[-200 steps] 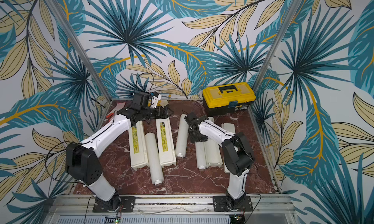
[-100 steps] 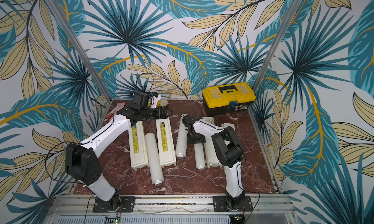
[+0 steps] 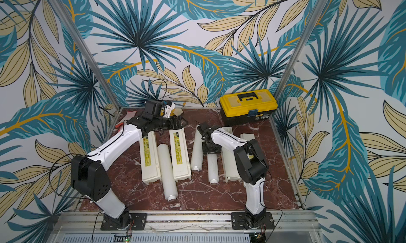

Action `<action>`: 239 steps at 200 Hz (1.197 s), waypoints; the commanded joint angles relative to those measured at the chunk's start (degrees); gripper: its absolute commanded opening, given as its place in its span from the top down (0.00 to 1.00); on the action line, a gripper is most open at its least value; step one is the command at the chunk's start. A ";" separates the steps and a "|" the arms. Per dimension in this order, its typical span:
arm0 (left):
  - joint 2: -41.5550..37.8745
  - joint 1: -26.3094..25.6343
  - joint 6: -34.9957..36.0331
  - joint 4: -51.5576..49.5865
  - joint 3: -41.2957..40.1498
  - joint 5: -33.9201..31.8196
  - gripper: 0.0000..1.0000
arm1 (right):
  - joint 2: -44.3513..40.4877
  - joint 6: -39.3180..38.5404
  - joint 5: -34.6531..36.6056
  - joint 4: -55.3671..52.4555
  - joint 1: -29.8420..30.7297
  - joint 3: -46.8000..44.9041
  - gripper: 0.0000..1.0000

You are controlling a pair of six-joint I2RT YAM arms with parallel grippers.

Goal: Put plastic wrap rolls into dispensers
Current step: Pick up the plastic wrap from the center of the board, then place the plastic wrap into the plastic wrap cutting box.

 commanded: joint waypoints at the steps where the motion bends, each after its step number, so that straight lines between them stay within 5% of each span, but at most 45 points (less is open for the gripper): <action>1: 1.64 -0.01 0.29 -0.03 1.99 1.91 0.01 | -9.38 -5.38 -1.62 -4.09 -1.84 4.68 0.67; 84: 4.52 -2.98 0.40 -0.08 3.07 3.10 0.01 | -7.49 -17.60 -1.53 -4.48 -14.02 5.36 0.68; 239: 4.08 -3.27 0.19 -0.58 1.61 2.72 0.01 | -1.80 -16.39 -3.54 7.71 -15.54 -9.16 0.69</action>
